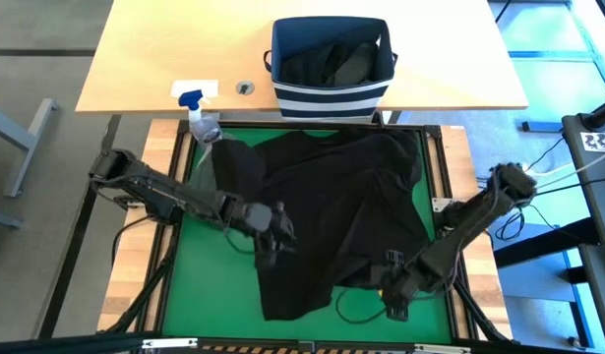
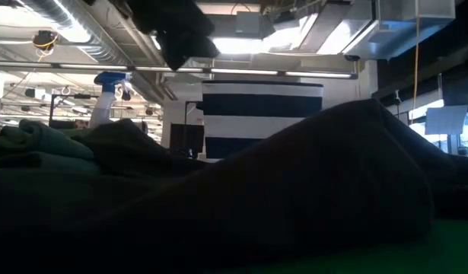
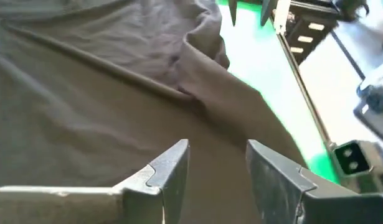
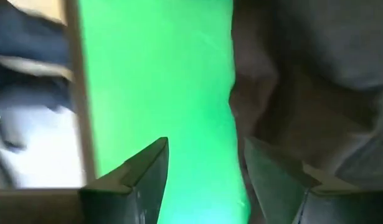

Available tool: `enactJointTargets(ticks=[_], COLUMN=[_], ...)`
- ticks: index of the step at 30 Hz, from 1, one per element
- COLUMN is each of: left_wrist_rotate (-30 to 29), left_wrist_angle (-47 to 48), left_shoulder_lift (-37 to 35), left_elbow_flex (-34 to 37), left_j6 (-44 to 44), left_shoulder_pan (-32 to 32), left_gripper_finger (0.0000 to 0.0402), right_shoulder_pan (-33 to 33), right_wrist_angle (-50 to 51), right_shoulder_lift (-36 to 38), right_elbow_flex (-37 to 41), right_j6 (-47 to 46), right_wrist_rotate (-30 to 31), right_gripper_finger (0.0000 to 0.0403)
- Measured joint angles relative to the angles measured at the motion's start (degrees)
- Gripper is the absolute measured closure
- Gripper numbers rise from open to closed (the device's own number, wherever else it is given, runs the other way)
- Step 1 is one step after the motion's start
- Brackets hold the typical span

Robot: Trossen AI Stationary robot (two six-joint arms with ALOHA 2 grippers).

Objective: Fold Laundry from Bin
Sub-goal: Fold the black shirt

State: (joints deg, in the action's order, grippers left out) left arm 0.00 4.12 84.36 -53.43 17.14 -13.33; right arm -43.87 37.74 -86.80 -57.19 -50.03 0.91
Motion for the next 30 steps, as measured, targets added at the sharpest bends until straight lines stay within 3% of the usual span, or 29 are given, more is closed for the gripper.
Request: enactJointTargets(ticks=[5, 12, 22, 30], left_wrist_rotate=[-7.0, -9.8, -9.7, -9.9], left_wrist_angle=[-3.5, -2.1, -0.9, -0.3], left_shoulder_lift=[3.4, 14.9, 30.5, 35.2], left_elbow_flex=[-1.3, -10.6, -18.7, -18.9], left_j6=[11.2, 17.2, 18.4, 17.4], left_shoulder_pan=[-8.6, -17.9, -22.4, -22.0], left_gripper_finger=[0.0256, 0.0266, 0.0266, 0.0267], right_shoulder_pan=[-2.7, -1.3, -0.4, -0.4], right_wrist_angle=[0.9, 1.1, -0.9, -0.6], right_shoulder_lift=[-7.2, -14.7, -16.6, -16.7], right_elbow_flex=[0.0, -0.3, -0.3, -0.2], right_j6=[4.3, 7.3, 8.3, 8.3], right_wrist_rotate=[3.2, 6.8, 4.5, 4.6], right_gripper_finger=[0.0189, 0.0193, 0.0302, 0.0348])
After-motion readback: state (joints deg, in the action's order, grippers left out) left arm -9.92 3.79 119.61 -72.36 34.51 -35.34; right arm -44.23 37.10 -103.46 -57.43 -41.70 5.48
